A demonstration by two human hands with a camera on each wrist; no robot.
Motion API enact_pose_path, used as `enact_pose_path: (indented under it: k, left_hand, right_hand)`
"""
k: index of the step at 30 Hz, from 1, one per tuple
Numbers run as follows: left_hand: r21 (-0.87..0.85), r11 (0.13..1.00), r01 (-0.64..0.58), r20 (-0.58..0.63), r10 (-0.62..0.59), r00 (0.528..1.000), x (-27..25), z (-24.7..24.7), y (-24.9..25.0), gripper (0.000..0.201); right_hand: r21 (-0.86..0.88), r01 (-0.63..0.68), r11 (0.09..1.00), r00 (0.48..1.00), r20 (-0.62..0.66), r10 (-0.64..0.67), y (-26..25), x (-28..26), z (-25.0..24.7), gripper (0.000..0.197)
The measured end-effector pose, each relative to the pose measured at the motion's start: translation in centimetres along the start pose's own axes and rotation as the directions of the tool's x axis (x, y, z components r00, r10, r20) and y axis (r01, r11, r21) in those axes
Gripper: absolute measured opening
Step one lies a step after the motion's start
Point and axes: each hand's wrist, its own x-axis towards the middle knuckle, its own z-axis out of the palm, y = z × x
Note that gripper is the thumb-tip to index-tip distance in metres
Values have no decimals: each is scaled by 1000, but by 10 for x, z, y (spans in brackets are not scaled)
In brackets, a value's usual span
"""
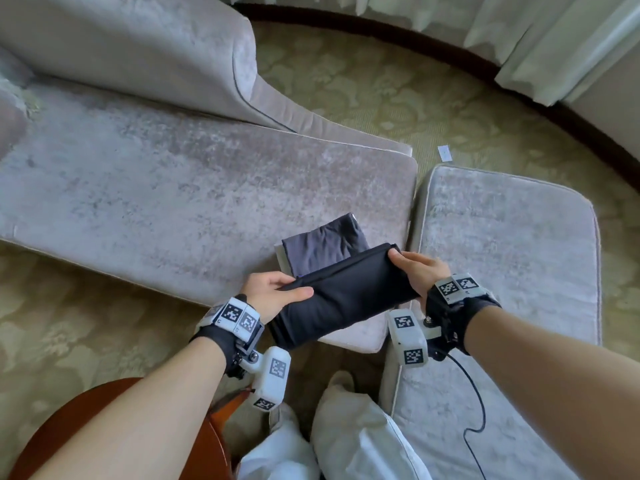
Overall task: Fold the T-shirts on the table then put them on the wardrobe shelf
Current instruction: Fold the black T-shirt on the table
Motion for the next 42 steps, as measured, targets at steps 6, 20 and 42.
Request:
enact_pose_path:
  k: [6, 20, 42]
  left_hand:
    - [86, 996, -6, 102, -3, 995, 44, 17, -4, 17]
    - [198, 980, 23, 104, -45, 994, 162, -15, -19, 12]
    - [768, 520, -375, 412, 47, 910, 218, 14, 32, 100]
  right_hand:
    - [22, -22, 999, 997, -67, 24, 12, 30, -4, 30]
    - [57, -29, 998, 988, -150, 37, -18, 105, 68, 17]
    - [-357, -306, 883, 917, -358, 173, 0, 124, 123, 105]
